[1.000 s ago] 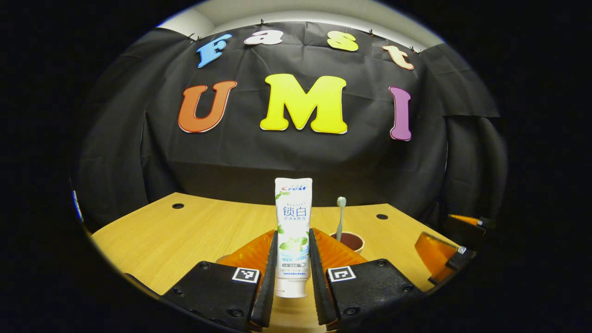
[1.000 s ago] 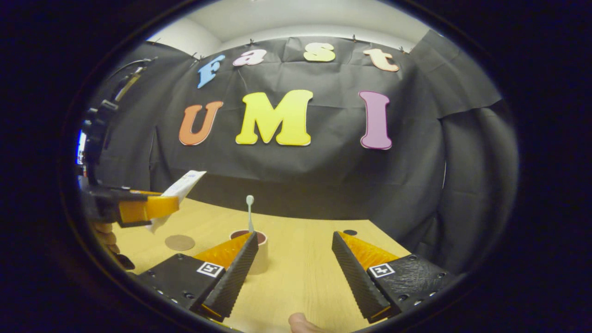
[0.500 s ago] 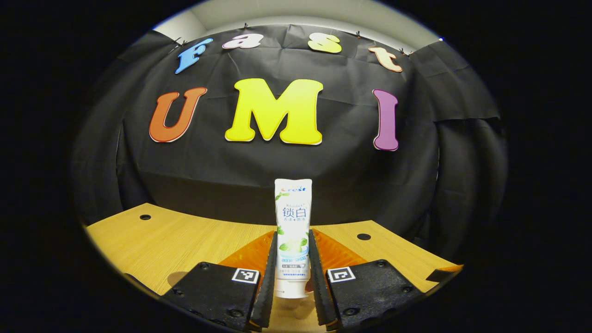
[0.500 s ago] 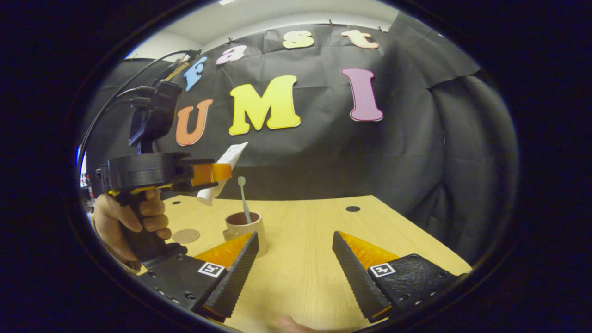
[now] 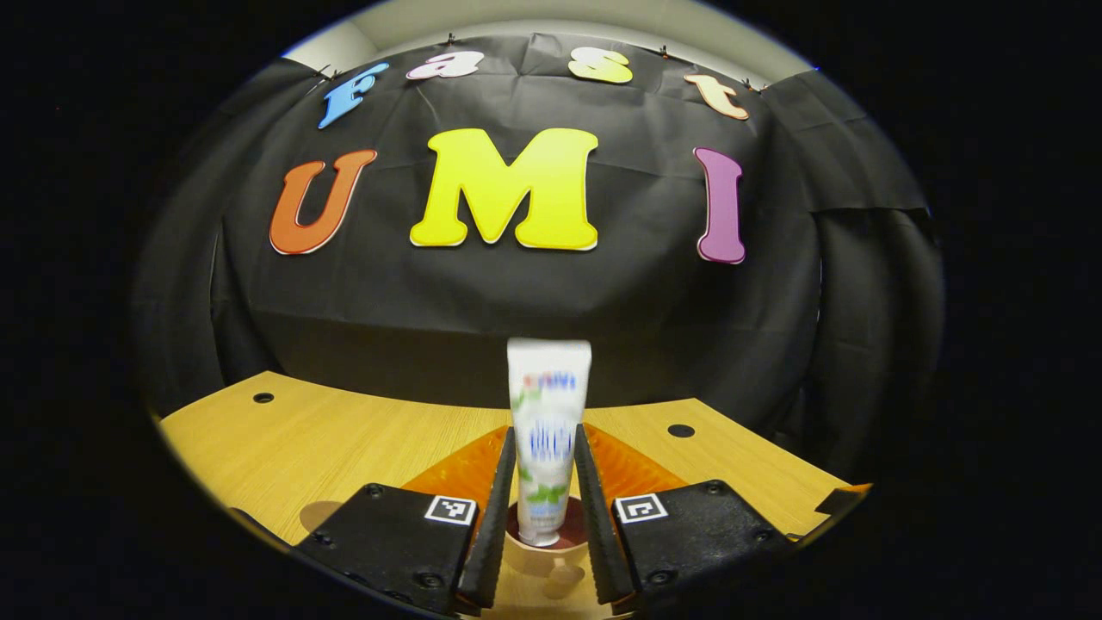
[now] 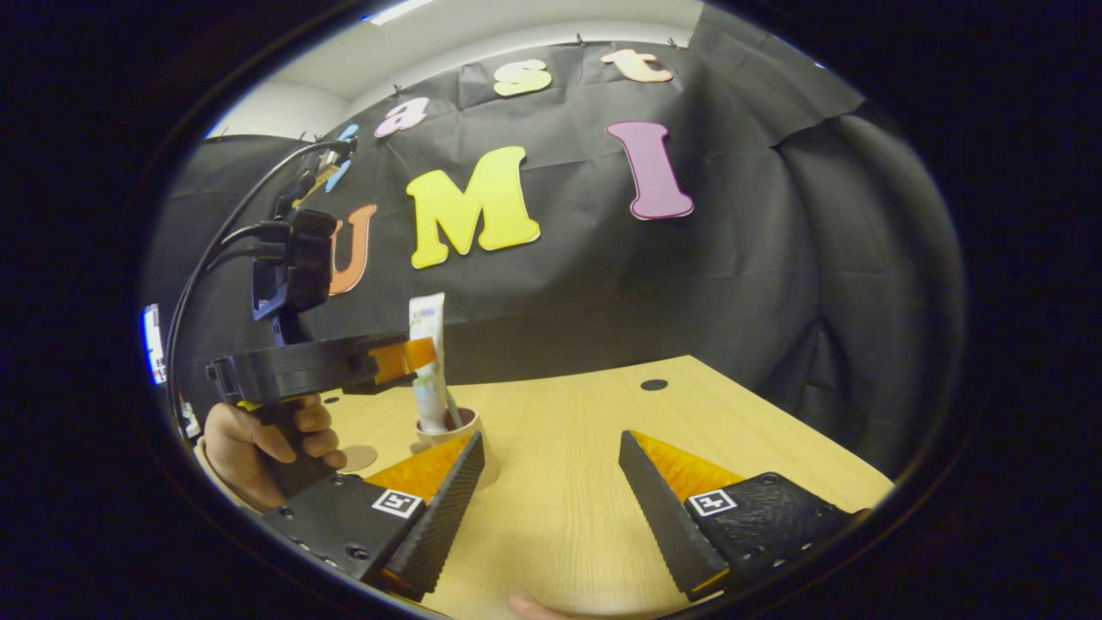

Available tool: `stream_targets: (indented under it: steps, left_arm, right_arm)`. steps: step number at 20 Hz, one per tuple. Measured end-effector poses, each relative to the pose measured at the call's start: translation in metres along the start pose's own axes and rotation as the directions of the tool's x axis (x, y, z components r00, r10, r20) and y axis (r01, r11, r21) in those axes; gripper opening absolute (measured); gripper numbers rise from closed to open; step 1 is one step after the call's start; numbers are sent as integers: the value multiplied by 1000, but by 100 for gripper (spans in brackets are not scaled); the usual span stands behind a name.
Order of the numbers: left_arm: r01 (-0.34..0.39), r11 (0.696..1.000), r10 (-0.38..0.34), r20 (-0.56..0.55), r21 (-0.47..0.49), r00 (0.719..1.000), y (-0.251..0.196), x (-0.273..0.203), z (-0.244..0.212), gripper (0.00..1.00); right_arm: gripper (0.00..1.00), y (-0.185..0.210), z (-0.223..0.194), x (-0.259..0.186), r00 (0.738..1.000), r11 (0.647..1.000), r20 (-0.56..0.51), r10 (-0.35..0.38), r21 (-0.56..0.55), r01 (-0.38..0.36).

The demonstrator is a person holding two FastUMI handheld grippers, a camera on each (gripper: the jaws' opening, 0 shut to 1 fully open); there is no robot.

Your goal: Put the toothbrush and toothpaste on the desktop into the cup, then pick up the cup and place it on the coaster on the desktop.

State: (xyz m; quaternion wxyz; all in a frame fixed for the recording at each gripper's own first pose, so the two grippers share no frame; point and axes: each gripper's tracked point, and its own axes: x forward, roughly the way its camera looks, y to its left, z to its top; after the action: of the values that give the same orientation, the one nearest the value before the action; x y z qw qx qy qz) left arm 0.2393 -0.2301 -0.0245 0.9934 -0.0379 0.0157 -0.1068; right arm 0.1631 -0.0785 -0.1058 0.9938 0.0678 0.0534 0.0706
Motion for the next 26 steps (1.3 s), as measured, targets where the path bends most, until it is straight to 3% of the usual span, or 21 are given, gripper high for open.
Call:
stream_targets:
  steps: [2, 3, 4, 6, 11, 19, 20, 21, 26]
  left_arm:
    - [5, 1000, -5, 12, 16, 1000, -1, -4, 4, 49]
    - [6, 1000, -6, 5, 21, 1000, -1, -7, 3, 44]
    - [6, 1000, -6, -4, 22, 1000, 0, -10, 0, 49]
    - [9, 1000, -9, -26, 10, 1000, 3, -19, -5, 44]
    - [-6, 1000, 4, -55, -22, 998, 24, -45, -9, 55]
    - [-32, 999, 33, -35, 17, 999, 67, -95, -10, 67]
    - [-35, 999, 36, -40, 18, 999, 72, -100, -13, 75]
    - [-39, 999, 40, -46, 19, 998, 77, -106, -17, 72]
    - [-55, 998, 57, -55, 34, 997, 99, -128, -27, 81]
  right_arm:
    - [96, 1, -1, -1, 1000, 1000, -3, -4, 1, 4]
    - [96, 3, -1, -2, 1000, 1000, -7, -3, 2, 3]
    - [96, 6, -1, -2, 1000, 1000, -8, -4, 2, 4]
    - [96, 9, 3, 1, 1000, 1000, -12, -3, 0, 3]
    - [96, 26, 11, -18, 1000, 999, 19, -24, -48, 25]
    - [96, 54, 23, -15, 999, 992, -14, -50, -121, 48]
    - [96, 58, 23, -12, 999, 990, -21, -50, -131, 47]
    - [96, 63, 24, -9, 998, 989, -31, -49, -139, 44]
    - [96, 89, 8, 15, 989, 988, -145, -12, -154, -10]
